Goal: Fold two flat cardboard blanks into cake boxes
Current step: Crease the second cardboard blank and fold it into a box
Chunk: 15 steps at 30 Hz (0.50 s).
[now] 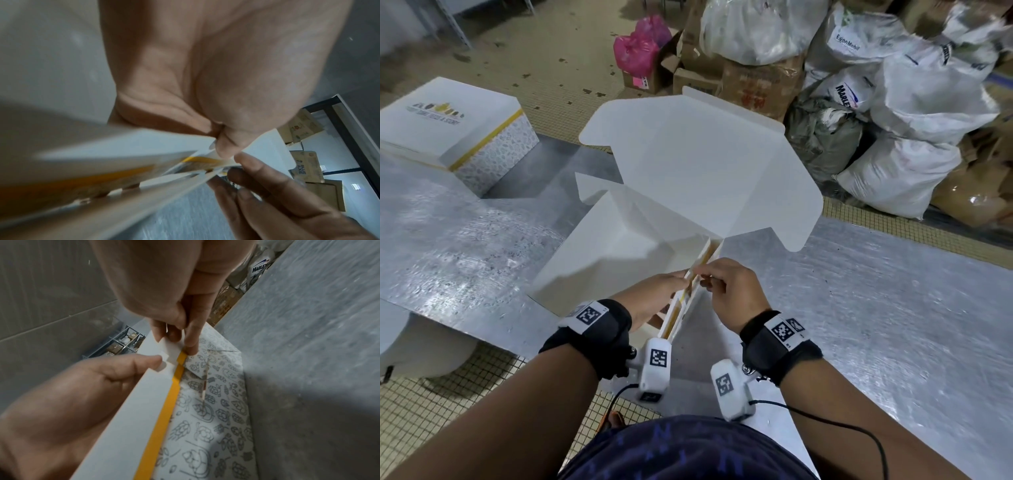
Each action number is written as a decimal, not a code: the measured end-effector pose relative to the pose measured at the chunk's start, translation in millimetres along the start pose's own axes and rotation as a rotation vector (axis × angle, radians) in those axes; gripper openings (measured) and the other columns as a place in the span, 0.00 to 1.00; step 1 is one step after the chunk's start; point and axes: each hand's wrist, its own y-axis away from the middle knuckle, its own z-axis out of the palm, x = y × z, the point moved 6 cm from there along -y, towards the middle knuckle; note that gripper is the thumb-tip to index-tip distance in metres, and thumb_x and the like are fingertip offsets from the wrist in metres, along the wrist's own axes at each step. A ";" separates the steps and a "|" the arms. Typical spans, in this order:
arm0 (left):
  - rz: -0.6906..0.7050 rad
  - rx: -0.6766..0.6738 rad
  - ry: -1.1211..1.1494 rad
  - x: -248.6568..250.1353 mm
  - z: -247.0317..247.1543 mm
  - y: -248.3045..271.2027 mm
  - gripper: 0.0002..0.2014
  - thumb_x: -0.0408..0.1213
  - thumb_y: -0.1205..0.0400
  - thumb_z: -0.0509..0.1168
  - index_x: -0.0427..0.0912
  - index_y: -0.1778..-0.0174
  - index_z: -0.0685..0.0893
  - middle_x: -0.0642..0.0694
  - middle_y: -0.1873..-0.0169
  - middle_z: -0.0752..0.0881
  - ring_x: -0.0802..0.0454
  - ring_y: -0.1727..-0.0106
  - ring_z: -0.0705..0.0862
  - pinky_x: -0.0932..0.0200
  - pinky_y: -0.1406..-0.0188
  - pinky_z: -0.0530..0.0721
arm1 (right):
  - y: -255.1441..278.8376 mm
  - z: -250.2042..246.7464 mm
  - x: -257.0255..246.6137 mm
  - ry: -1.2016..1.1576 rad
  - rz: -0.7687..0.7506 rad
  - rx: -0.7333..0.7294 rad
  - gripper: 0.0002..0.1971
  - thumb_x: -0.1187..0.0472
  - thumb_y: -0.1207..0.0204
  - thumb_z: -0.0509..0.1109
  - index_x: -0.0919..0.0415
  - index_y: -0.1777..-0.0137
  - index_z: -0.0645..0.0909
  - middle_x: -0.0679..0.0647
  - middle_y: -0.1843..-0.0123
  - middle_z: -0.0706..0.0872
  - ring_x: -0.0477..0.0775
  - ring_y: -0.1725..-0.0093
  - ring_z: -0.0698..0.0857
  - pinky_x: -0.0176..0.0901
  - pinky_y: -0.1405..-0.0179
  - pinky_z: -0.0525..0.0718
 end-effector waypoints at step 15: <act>0.066 0.096 0.007 1.0 -8.0 0.5 0.17 0.52 0.14 0.65 0.59 0.29 0.80 0.58 0.47 0.85 0.59 0.51 0.83 0.63 0.61 0.83 | -0.6 -8.6 5.0 0.070 0.047 0.016 0.28 0.81 0.23 0.56 0.60 0.30 0.83 0.51 0.29 0.78 0.42 0.37 0.79 0.28 0.33 0.75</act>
